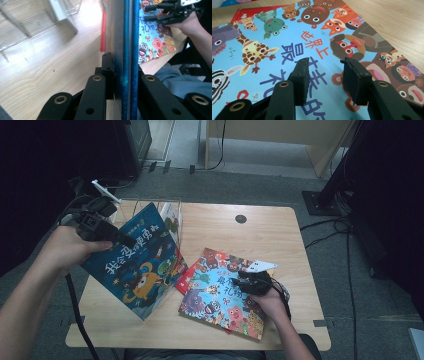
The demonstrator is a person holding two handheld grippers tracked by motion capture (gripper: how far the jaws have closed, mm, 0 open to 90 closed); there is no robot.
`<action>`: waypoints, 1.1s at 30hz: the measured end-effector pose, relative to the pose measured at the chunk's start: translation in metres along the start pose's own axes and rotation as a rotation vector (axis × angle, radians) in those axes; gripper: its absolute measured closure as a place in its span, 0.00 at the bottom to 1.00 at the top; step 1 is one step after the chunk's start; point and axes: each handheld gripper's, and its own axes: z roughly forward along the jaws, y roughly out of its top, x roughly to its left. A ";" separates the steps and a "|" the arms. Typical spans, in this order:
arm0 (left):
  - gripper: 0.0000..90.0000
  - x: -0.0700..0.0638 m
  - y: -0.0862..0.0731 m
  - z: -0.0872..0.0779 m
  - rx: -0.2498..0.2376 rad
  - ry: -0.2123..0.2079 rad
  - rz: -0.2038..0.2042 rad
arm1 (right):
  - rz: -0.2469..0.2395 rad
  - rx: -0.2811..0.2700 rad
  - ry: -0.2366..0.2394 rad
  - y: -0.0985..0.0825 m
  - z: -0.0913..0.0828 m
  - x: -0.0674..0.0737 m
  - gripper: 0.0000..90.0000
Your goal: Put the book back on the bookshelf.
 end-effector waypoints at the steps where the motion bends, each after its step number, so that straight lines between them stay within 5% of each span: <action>1: 0.91 0.004 -0.003 -0.001 -0.004 0.000 -0.012 | 0.000 0.001 0.001 0.000 0.000 0.000 0.62; 15: 0.91 0.035 -0.031 -0.019 -0.039 0.033 -0.093 | 0.008 0.000 0.001 0.000 0.000 -0.001 0.64; 33: 0.91 0.088 -0.064 -0.051 -0.107 0.095 -0.287 | 0.012 0.000 0.002 0.000 0.000 -0.001 0.65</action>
